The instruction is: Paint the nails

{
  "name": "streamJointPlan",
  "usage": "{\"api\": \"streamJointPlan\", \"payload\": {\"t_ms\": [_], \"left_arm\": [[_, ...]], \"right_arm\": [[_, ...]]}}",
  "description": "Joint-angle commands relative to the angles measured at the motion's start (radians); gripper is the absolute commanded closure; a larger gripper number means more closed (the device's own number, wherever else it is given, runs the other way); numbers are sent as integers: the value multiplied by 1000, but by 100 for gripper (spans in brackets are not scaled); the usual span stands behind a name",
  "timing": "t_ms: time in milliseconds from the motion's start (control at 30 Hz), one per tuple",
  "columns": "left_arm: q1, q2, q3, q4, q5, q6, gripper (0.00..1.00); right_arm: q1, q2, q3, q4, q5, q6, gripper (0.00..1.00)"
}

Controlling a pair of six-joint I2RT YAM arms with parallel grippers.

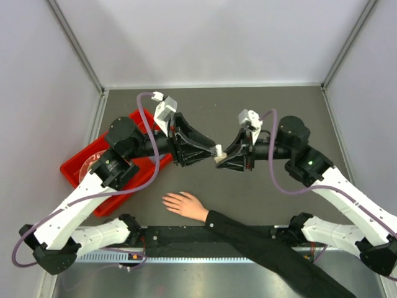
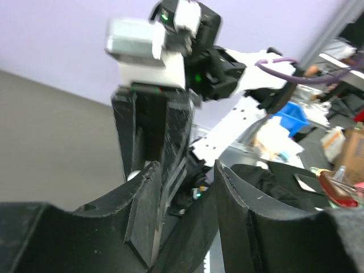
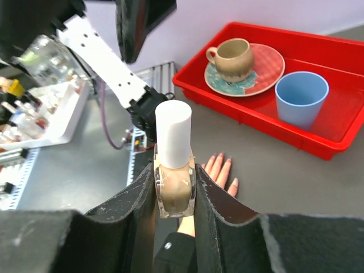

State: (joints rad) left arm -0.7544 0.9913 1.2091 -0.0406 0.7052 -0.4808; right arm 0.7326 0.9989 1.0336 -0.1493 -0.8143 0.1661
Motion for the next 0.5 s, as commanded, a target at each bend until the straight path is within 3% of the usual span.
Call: {"api": "streamJointPlan", "payload": {"t_ms": [0, 233, 467], "left_arm": [[-2, -10, -49, 174, 71, -88, 54], [-2, 43, -42, 199, 106, -84, 53], [-2, 92, -42, 200, 140, -74, 51]], "right_arm": [[-65, -68, 34, 60, -184, 72, 100], [-65, -60, 31, 89, -279, 105, 100], [-67, -48, 46, 131, -279, 125, 100]]}}
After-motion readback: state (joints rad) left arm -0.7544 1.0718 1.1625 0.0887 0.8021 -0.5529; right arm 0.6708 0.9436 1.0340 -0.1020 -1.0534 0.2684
